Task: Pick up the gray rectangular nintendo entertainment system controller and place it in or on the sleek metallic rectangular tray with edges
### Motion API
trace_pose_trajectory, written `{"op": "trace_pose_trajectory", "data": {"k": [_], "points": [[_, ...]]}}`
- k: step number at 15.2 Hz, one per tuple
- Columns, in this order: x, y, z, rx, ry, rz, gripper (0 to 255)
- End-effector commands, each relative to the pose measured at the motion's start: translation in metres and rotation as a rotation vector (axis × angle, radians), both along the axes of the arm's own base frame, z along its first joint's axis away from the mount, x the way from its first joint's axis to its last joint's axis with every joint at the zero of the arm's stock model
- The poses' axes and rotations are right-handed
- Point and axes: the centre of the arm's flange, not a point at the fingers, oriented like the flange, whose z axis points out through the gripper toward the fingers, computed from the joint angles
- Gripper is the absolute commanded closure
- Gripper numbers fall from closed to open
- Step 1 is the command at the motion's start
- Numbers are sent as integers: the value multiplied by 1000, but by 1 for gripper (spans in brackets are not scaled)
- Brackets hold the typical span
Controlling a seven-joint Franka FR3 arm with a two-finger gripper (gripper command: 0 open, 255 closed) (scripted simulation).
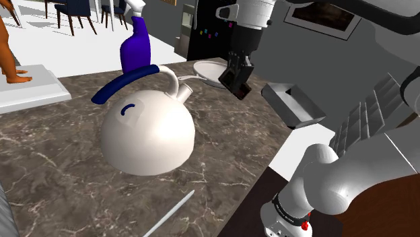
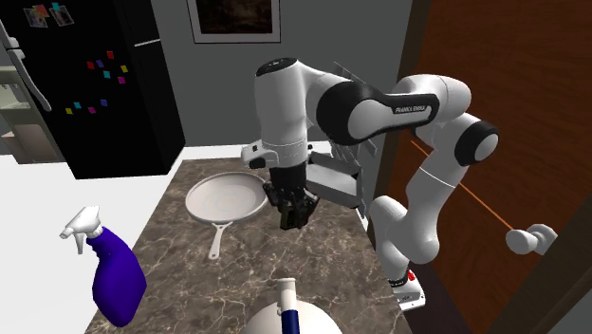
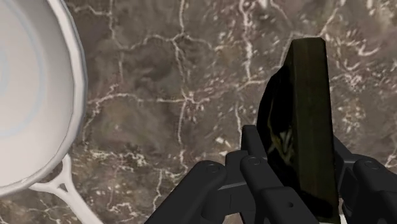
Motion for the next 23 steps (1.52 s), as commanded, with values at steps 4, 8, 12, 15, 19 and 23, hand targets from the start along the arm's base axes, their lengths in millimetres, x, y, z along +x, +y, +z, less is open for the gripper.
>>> {"op": "trace_pose_trajectory", "data": {"k": [4,8,12,15,19,23], "points": [[0,0,27,0,0,0,255],[-12,-23,35,0,0,0,255],[-36,-70,34,0,0,0,255],[-53,-106,32,0,0,0,255],[-77,-153,31,0,0,0,255],[-101,-200,29,0,0,0,255]]}}
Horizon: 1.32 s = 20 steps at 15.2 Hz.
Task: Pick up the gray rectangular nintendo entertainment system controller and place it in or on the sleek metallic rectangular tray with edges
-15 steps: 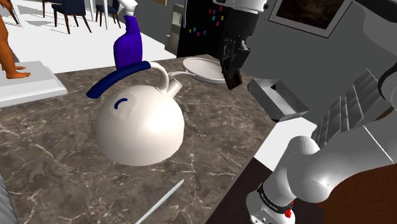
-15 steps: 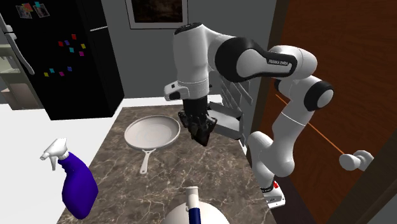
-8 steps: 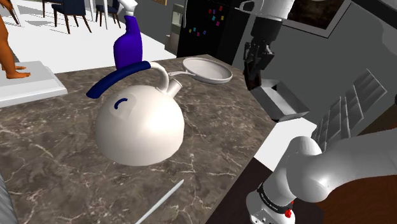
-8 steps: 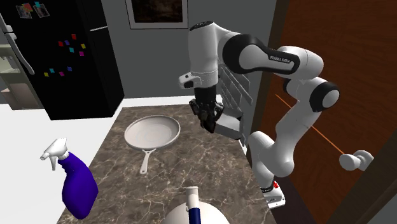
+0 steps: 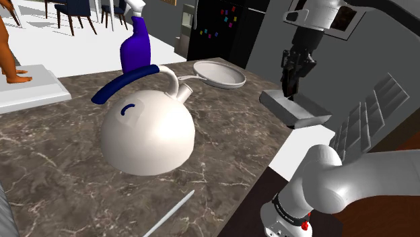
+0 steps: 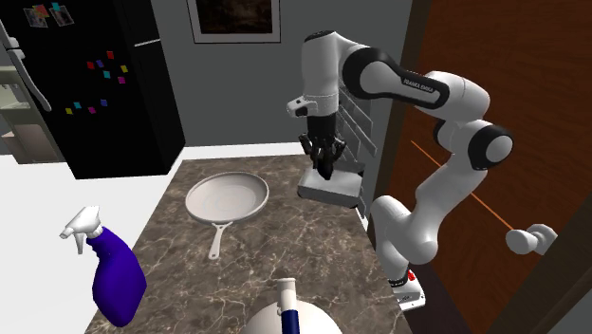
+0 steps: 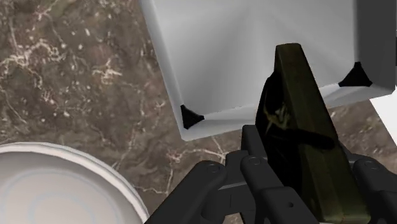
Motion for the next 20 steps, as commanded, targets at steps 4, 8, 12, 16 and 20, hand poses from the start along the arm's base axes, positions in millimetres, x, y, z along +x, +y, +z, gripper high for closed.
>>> {"op": "trace_pose_trajectory", "data": {"k": [4,8,12,16,20], "points": [[-30,-57,-4,-1,1,1,255],[-40,-75,-15,-1,1,1,255],[-40,-75,-36,-1,1,1,255],[-40,-75,-57,-1,1,1,255],[-40,-75,-65,-1,1,1,255]]}}
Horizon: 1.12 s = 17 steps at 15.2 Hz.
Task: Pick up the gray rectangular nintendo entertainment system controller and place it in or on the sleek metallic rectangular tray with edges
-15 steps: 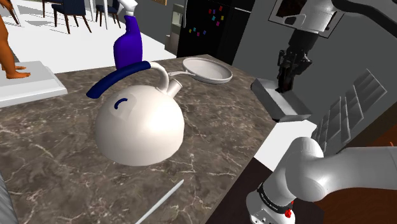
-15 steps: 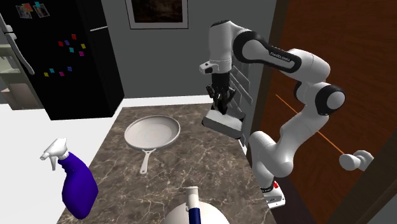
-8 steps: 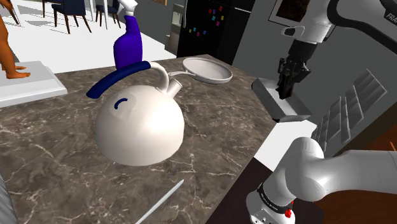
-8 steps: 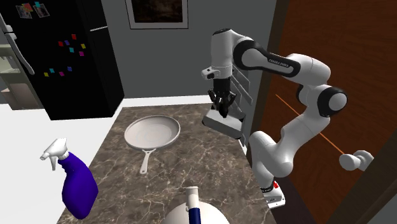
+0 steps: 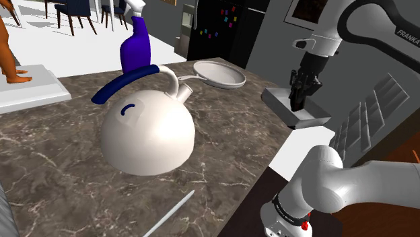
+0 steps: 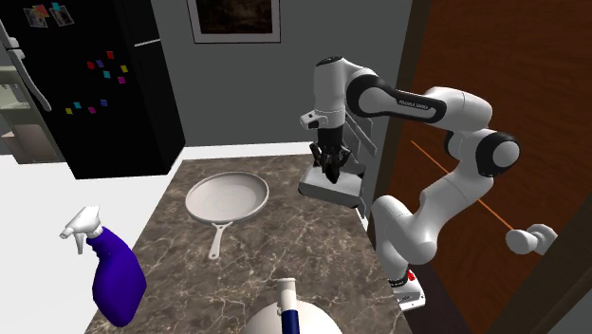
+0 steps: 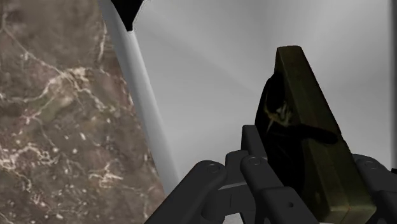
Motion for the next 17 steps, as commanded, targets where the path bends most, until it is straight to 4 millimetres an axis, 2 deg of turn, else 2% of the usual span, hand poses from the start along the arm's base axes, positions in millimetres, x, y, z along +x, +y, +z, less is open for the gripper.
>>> {"op": "trace_pose_trajectory", "data": {"k": [1,5,6,11,15,17], "points": [[0,0,-1,0,0,0,255],[0,0,-1,0,0,0,255],[0,0,-1,0,0,0,0],[0,0,-1,0,0,0,0],[4,0,49,0,0,0,0],[4,0,49,0,0,0,0]]}}
